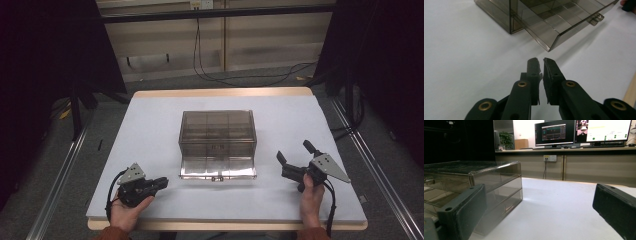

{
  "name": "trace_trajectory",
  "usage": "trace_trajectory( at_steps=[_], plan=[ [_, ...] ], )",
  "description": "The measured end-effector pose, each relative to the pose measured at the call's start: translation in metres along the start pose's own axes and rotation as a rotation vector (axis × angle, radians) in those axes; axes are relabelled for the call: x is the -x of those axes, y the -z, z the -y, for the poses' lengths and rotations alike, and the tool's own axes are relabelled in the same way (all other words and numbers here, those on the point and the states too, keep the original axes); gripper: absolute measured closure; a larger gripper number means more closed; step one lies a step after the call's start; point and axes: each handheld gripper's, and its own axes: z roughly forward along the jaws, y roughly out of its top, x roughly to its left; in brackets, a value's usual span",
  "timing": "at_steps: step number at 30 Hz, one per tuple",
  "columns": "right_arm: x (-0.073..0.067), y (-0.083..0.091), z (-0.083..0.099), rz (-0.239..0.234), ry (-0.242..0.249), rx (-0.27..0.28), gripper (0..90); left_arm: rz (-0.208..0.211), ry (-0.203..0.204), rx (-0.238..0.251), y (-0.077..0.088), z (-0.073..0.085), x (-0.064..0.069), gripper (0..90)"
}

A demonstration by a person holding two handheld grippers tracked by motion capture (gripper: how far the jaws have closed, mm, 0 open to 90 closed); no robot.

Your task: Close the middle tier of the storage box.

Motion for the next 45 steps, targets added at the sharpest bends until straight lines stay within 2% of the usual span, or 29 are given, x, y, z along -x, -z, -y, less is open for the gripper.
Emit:
trace_trajectory(
  at_steps=[4,8,12,15,25,28,29,32,35,45],
  plan=[
    [0.0,0.0,0.0,0.0,0.001,0.001,0.0,0.021,0.003,-0.003,-0.001,-0.001,0.003,85.1],
    [0.0,0.0,0.0,0.0,0.0,0.0,0.0,0.07,0.012,0.001,-0.002,-0.002,0.008,88.3],
    [0.0,0.0,0.0,0.001,0.001,0.004,0.0,0.091,-0.016,-0.004,-0.003,-0.003,0.011,89.3],
    [0.0,0.0,0.0,0.0,0.001,0.001,0.0,0.098,-0.028,0.002,-0.004,-0.003,0.013,86.8],
    [0.0,0.0,0.0,0.002,0.0,0.002,0.0,0.139,-0.05,0.007,-0.006,-0.004,0.018,90.0],
    [0.0,0.0,0.0,0.001,-0.001,0.0,0.0,0.155,-0.057,0.005,-0.008,-0.005,0.02,90.0],
    [0.0,0.0,0.0,-0.002,0.0,0.002,0.0,0.172,-0.058,0.006,-0.01,-0.005,0.021,90.0],
    [0.0,0.0,0.0,0.001,0.001,0.002,0.0,0.179,-0.055,0.008,-0.011,-0.006,0.024,90.0],
    [0.0,0.0,0.0,0.001,0.003,0.0,0.0,0.191,-0.076,-0.002,-0.013,-0.007,0.026,90.0],
    [0.0,0.0,0.0,0.003,0.006,0.002,0.0,0.224,-0.094,-0.006,-0.02,-0.012,0.035,90.0]
  ],
)
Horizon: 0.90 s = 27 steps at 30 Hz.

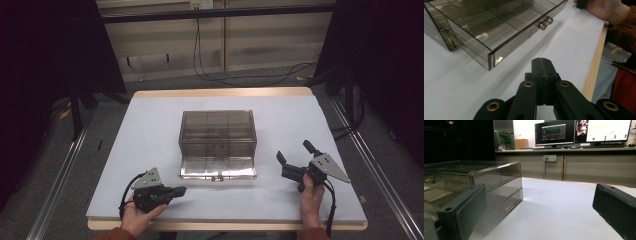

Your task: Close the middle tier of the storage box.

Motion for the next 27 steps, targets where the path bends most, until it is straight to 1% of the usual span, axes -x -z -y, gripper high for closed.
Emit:
trace_trajectory(
  at_steps=[1,2,4,5,7,8,13,15,16,18,21,23,24,25,27],
  plan=[
    [0.0,0.0,0.0,0.0,0.0,0.0,0.0,0.006,-0.012,-0.003,-0.001,-0.001,0.0,90.0],
    [0.0,0.0,0.0,0.0,-0.002,-0.001,0.0,0.008,-0.007,-0.002,-0.002,-0.001,0.001,90.0],
    [0.0,0.0,0.0,0.0,0.0,0.0,0.0,0.014,-0.009,-0.006,-0.005,-0.003,0.002,90.0],
    [0.0,0.0,0.0,0.0,0.001,-0.001,0.0,0.017,-0.021,-0.014,-0.006,-0.004,0.002,90.0],
    [0.0,0.0,0.0,0.0,0.0,-0.001,0.0,0.022,-0.023,-0.017,-0.009,-0.006,0.004,90.0],
    [0.0,0.0,0.0,0.0,0.0,-0.001,0.0,0.025,-0.034,-0.025,-0.01,-0.007,0.005,90.0],
    [0.0,0.0,0.0,0.0,-0.001,-0.001,0.0,0.043,-0.043,-0.022,-0.016,-0.012,0.008,90.0],
    [0.0,0.0,0.0,0.0,-0.001,-0.001,0.0,0.047,-0.054,-0.026,-0.018,-0.015,0.008,90.0],
    [0.0,0.0,0.0,0.0,-0.002,-0.001,0.0,0.05,-0.052,-0.03,-0.02,-0.016,0.01,90.0],
    [0.0,0.0,0.0,0.0,-0.002,-0.001,0.0,0.058,-0.059,-0.026,-0.023,-0.018,0.012,90.0],
    [0.0,0.0,0.0,0.0,-0.005,0.001,0.0,0.066,-0.062,-0.035,-0.027,-0.02,0.015,90.0],
    [0.0,0.0,0.0,0.0,-0.004,-0.001,0.0,0.077,-0.06,-0.031,-0.031,-0.022,0.016,90.0],
    [0.0,0.0,0.0,-0.001,-0.004,0.001,0.0,0.08,-0.067,-0.039,-0.033,-0.023,0.017,90.0],
    [0.0,0.0,0.0,0.0,-0.006,0.001,0.0,0.084,-0.063,-0.035,-0.035,-0.023,0.017,90.0],
    [0.0,0.0,0.0,-0.001,-0.005,0.001,0.0,0.089,-0.072,-0.047,-0.038,-0.025,0.017,90.0]
  ],
)
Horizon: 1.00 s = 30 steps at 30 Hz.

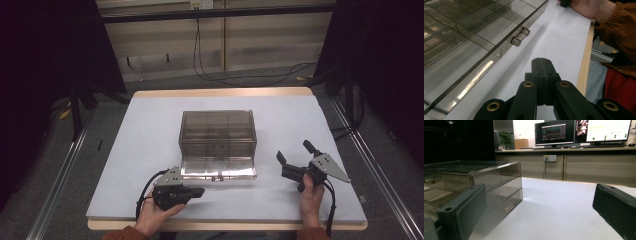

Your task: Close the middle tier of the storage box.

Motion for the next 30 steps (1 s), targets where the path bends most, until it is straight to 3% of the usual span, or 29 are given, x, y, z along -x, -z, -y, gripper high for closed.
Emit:
trace_trajectory(
  at_steps=[8,10,30],
  plan=[
    [0.0,0.0,0.0,-0.001,-0.001,-0.002,0.0,0.011,-0.002,-0.007,-0.01,-0.006,-0.002,90.0],
    [0.0,0.0,0.0,0.0,-0.001,-0.004,0.0,0.007,0.015,-0.002,-0.013,-0.009,-0.004,90.0],
    [0.0,0.0,0.0,0.0,0.0,-0.004,0.0,-0.035,0.013,-0.044,-0.028,-0.014,-0.018,90.0]
  ],
)
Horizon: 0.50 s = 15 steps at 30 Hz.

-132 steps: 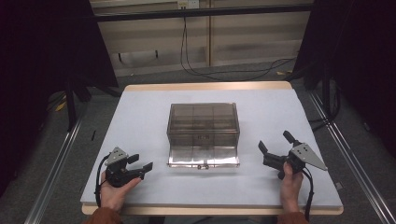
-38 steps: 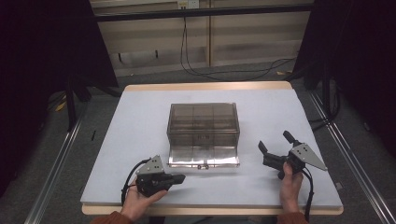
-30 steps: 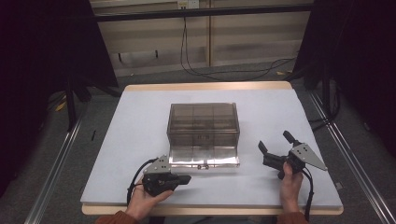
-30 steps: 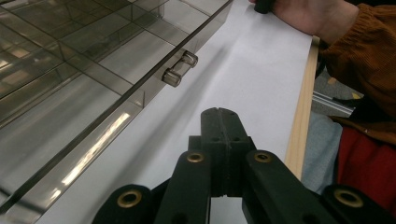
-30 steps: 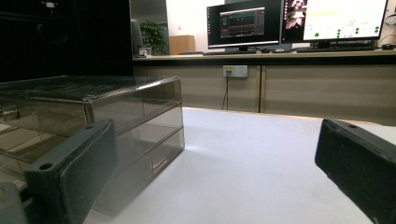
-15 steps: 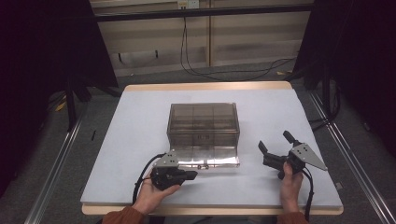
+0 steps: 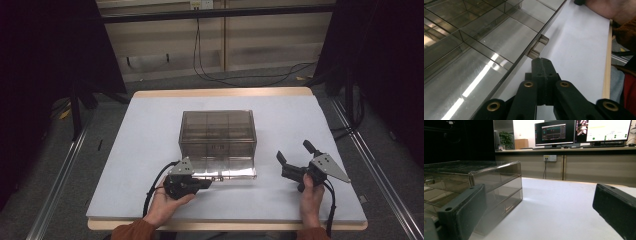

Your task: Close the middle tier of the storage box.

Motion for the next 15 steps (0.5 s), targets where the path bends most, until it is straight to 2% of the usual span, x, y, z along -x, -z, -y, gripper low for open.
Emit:
trace_trajectory(
  at_steps=[3,10,14,15],
  plan=[
    [0.0002,0.0001,0.0,-0.002,-0.001,0.0,0.0,-0.011,0.013,-0.002,-0.0015,-0.0009,-0.0012,90.0],
    [0.0002,0.0002,0.0,-0.002,-0.002,0.0,0.0,-0.007,0.017,0.003,-0.0021,-0.0008,-0.0015,90.0],
    [0.0002,0.0002,0.0,-0.002,-0.002,0.001,0.0,-0.003,0.005,-0.016,-0.0055,-0.0009,0.0036,90.0],
    [0.0003,0.0003,0.0,-0.002,-0.003,0.0,0.0,-0.006,-0.001,-0.035,-0.0054,-0.001,0.0037,90.0]
  ],
)
